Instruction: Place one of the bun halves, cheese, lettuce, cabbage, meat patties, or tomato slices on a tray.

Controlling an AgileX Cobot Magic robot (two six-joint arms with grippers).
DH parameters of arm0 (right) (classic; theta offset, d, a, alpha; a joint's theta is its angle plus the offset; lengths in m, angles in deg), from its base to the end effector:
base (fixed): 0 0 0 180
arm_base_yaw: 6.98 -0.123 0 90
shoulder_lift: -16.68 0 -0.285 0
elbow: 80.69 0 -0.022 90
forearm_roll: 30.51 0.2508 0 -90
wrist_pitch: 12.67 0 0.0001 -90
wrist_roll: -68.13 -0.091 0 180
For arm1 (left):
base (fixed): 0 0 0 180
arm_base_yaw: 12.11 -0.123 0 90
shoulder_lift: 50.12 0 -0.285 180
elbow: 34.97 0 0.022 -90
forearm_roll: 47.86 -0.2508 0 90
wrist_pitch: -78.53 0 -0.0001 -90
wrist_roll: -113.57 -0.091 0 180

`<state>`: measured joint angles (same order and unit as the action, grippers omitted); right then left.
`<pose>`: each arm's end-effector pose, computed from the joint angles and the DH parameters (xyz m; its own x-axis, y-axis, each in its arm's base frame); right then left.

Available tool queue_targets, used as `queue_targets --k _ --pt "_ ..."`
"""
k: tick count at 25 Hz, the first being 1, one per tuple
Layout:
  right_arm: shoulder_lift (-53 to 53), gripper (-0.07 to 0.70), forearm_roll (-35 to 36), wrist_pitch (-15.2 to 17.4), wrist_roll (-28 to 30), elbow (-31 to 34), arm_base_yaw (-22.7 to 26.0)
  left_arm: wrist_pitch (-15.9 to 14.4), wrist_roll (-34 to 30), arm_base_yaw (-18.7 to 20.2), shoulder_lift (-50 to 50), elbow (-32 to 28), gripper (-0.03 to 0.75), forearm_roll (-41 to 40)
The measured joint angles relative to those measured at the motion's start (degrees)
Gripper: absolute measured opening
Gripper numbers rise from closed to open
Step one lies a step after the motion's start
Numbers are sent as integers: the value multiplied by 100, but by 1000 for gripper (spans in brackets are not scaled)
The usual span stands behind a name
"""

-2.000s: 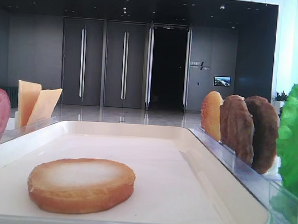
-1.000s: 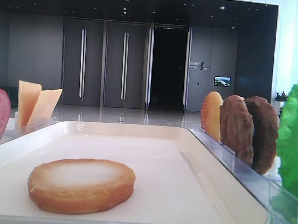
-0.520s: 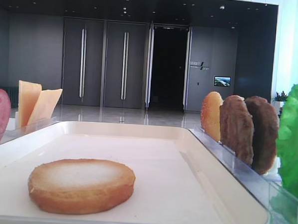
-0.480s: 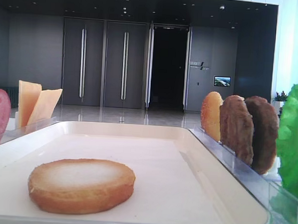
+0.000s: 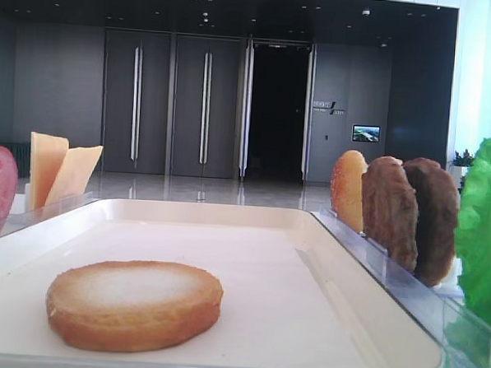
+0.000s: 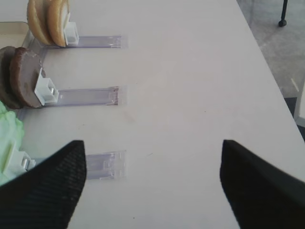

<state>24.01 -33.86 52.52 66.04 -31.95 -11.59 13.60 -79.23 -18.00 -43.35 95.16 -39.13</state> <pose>-0.0088 -0.0056 0.2704 -0.5171 -0.0298 -0.8554 -0.0289 0.9994 -0.0173 -0.0073 -0.0133 0.2660 -0.5081 0.1047 -0.8549 0.0966 0.9933 0.0642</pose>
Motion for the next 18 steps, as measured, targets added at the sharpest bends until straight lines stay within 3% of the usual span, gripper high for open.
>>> queue_targets --k 18 --pt "0 577 0 0 0 0 0 35 0 0 0 0 486 0"
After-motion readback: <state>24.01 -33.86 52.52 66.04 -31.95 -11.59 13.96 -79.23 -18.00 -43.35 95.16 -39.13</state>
